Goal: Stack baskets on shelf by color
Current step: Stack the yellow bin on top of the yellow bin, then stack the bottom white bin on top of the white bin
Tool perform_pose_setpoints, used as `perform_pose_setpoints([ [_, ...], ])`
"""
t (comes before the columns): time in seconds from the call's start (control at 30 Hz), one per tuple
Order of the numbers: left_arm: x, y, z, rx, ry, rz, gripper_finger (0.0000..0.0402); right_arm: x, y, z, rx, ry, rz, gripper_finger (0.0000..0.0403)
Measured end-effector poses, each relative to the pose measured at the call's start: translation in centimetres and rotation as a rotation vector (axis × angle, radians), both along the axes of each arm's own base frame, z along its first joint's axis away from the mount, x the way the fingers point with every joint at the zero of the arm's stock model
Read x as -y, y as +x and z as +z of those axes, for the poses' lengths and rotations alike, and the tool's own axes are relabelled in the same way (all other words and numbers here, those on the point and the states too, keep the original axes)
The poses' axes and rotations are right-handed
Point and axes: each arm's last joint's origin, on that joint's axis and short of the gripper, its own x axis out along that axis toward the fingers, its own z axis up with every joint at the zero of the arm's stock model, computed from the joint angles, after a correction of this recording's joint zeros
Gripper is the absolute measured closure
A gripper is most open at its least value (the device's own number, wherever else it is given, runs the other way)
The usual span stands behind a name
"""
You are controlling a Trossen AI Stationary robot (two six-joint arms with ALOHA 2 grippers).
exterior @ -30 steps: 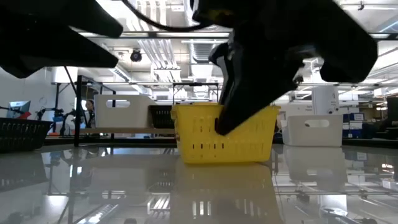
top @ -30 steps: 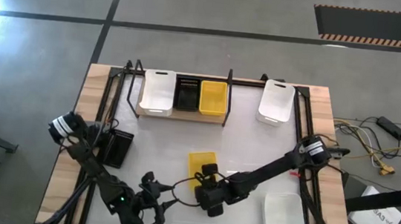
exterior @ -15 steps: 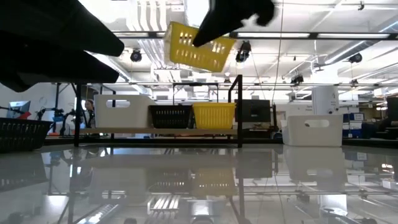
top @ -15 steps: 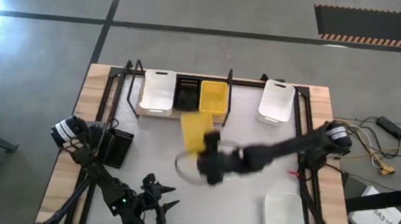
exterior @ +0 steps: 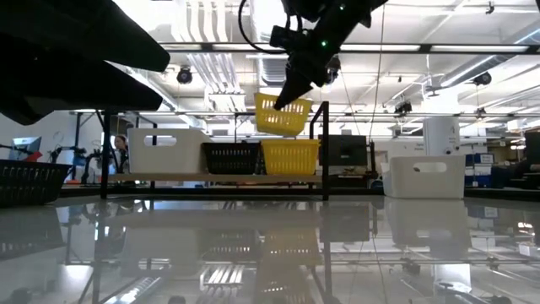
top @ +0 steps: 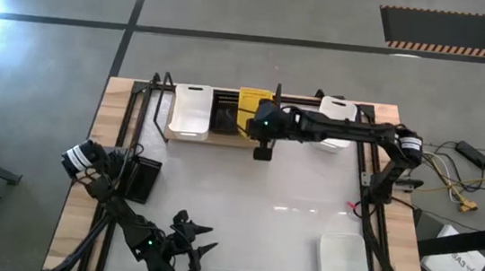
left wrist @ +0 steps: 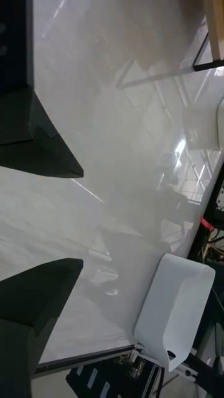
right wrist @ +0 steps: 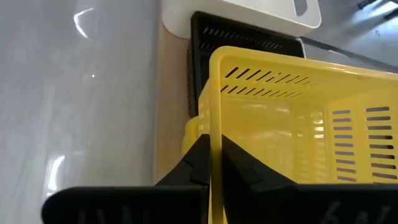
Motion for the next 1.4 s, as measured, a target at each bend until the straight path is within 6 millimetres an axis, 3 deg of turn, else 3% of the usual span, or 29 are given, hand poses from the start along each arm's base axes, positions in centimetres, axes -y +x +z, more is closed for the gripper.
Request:
perform_pose_setpoints([
  [0.5,0.0,0.0,0.1,0.002,-0.001,0.000,0.0194,0.9,0.1,-2.6,-0.123,0.036,-0.043,0.0386],
  [0.77,0.0,0.0,0.1,0.004,-0.004,0.000,0.0194,0.9,0.0,-2.5,-0.124,0.032,-0.043,0.0315],
  [0.97,0.0,0.0,0.1,0.003,-0.003,0.000,0.0194,-0.4,-1.2,-0.4,-0.100,0.066,-0.077,0.0272],
  [1.07,0.0,0.0,0.1,0.003,-0.003,0.000,0.0194,-3.1,-2.2,0.7,-0.114,0.104,-0.057,0.0271],
  [1.13,0.0,0.0,0.1,0.002,-0.003,0.000,0.0194,-6.1,-2.9,1.2,-0.140,0.122,-0.004,0.0276],
  [1.4,0.0,0.0,0.0,-0.003,0.007,-0.002,0.0194,-21.6,-8.4,0.9,-0.214,0.097,0.175,0.0309],
])
